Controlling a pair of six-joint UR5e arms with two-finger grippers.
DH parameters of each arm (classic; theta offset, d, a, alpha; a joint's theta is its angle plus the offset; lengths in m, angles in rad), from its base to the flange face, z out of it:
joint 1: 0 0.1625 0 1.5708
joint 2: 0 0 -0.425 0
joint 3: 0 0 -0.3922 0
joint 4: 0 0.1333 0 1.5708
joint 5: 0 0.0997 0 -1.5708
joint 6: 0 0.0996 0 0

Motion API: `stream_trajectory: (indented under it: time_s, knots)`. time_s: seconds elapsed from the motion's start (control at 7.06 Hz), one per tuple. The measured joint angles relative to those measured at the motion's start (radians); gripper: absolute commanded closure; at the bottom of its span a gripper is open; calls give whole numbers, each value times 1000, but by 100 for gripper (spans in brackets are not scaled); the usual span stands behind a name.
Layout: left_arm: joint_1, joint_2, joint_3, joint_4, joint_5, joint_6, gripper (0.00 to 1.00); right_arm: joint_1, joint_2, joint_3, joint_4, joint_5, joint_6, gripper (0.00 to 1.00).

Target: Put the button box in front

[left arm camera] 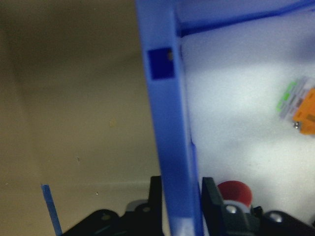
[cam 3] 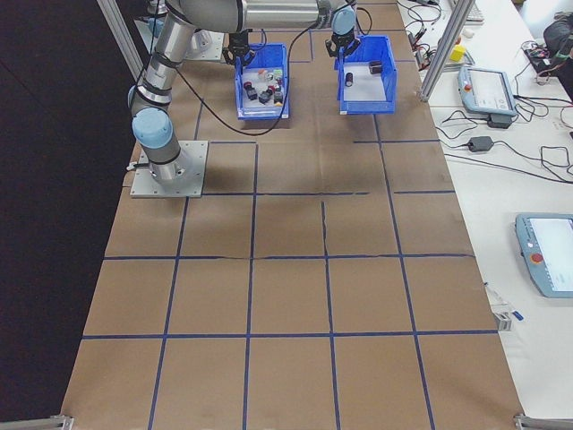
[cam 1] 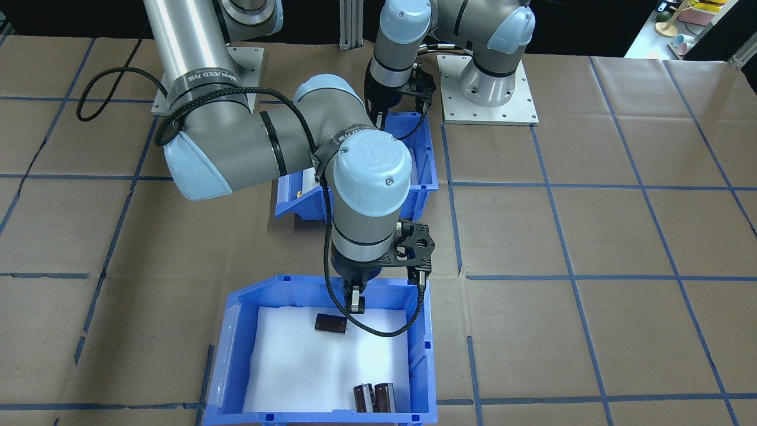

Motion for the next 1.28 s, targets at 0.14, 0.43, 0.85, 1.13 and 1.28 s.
stream_trajectory:
  time_s: [0.14,0.43,0.85,1.13,1.28]
  knots:
    - [6,13,5,0,7,21,100,-41,-21,3,18,-12,-42,92]
    - [69,38,45,-22,61,114,100,-133,-59,6,67,-14,-196,92]
    - [294,75,85,-82,99,366,100,-253,-119,29,131,-12,-361,94]
    - [450,35,142,-88,52,482,100,-366,-184,106,132,-6,-506,95]
    - [485,-15,193,-90,15,498,100,-422,-227,161,124,7,-566,95]
